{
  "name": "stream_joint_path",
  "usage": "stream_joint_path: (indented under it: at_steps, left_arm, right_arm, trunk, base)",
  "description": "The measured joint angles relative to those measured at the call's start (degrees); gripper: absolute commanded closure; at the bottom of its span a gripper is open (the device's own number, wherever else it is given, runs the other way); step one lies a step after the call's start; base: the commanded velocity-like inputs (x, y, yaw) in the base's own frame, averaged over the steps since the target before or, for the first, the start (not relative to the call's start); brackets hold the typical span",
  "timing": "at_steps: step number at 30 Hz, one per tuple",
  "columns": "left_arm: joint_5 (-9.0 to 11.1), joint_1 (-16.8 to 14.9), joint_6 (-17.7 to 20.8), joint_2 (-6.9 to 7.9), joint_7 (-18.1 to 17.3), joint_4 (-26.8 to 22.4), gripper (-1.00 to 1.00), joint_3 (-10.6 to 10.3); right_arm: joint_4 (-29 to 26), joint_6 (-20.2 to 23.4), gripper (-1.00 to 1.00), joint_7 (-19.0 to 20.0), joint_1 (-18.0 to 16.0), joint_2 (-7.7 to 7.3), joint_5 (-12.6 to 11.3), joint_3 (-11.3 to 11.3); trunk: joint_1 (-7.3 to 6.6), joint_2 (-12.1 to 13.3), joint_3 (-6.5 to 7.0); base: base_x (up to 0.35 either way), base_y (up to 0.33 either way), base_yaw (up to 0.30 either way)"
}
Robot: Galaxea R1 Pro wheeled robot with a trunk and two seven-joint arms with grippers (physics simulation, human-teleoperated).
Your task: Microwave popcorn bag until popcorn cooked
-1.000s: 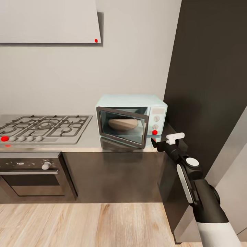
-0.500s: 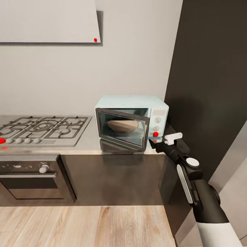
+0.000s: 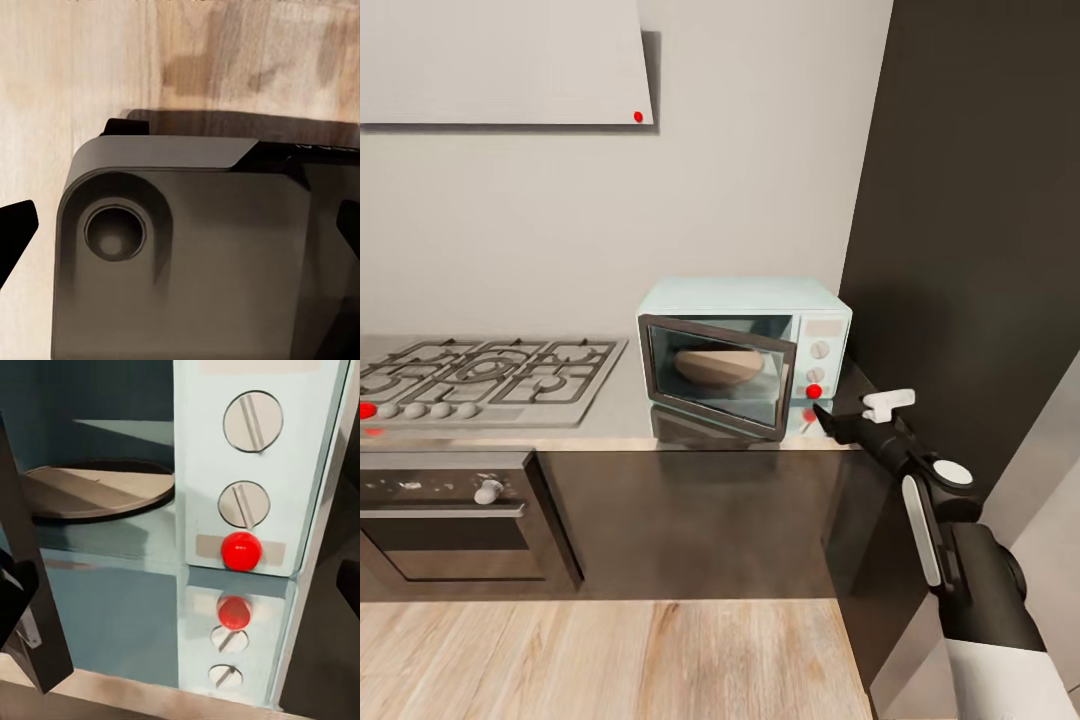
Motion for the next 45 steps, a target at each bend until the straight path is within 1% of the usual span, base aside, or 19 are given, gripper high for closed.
stream_joint_path:
  at_steps: [14,20,27,31,34,37,45]
  left_arm:
    - [0.10,0.06,0.00,0.03,0.00,0.00,-1.00,0.07]
    - [0.22,0.06,0.00,0.11,0.00,0.00,-1.00,0.18]
    - [0.16,0.06,0.00,0.11,0.00,0.00,-1.00,0.10]
    - [0.11,0.06,0.00,0.05,0.00,0.00,-1.00,0.02]
    - [0.09,0.05,0.00,0.05,0.00,0.00,-1.00,0.01]
    - [0.08,0.06,0.00,0.05,0.00,0.00,-1.00,0.00]
    - [0.08,0.06,0.00,0.05,0.00,0.00,-1.00,0.06]
  right_arm:
    - [0.05,0.00,-1.00,0.09,0.02,0.03,0.00,0.07]
    - [0.12,0.00,-1.00,0.09,0.08,0.14,0.01,0.15]
    - [0.12,0.00,-1.00,0.04,0.08,0.21,0.01,0.23]
    - [0.53,-0.17,-1.00,0.00,0.04,0.49,0.11,0.36]
    - [3.23,-0.37,-1.00,-0.26,-0.15,0.62,0.16,1.54]
    - [4.30,-0.44,-1.00,-0.41,-0.26,0.71,0.18,2.45]
    - [4.61,-0.52,-1.00,-0.52,-0.33,0.76,0.06,2.71]
  trunk:
    - [0.00,0.00,0.00]
    - [-0.03,0.00,0.00]
    - [0.00,0.00,0.00]
    - [0.00,0.00,0.00]
    - [0.00,0.00,0.00]
    - [0.00,0.00,0.00]
    - [0.00,0.00,0.00]
  base:
    - [0.086,0.000,0.000]
    - [0.240,0.000,0.000]
    - [0.027,0.000,0.000]
    - [0.000,0.000,0.000]
    - [0.000,0.000,0.000]
    - [0.000,0.000,0.000]
    - [0.000,0.000,0.000]
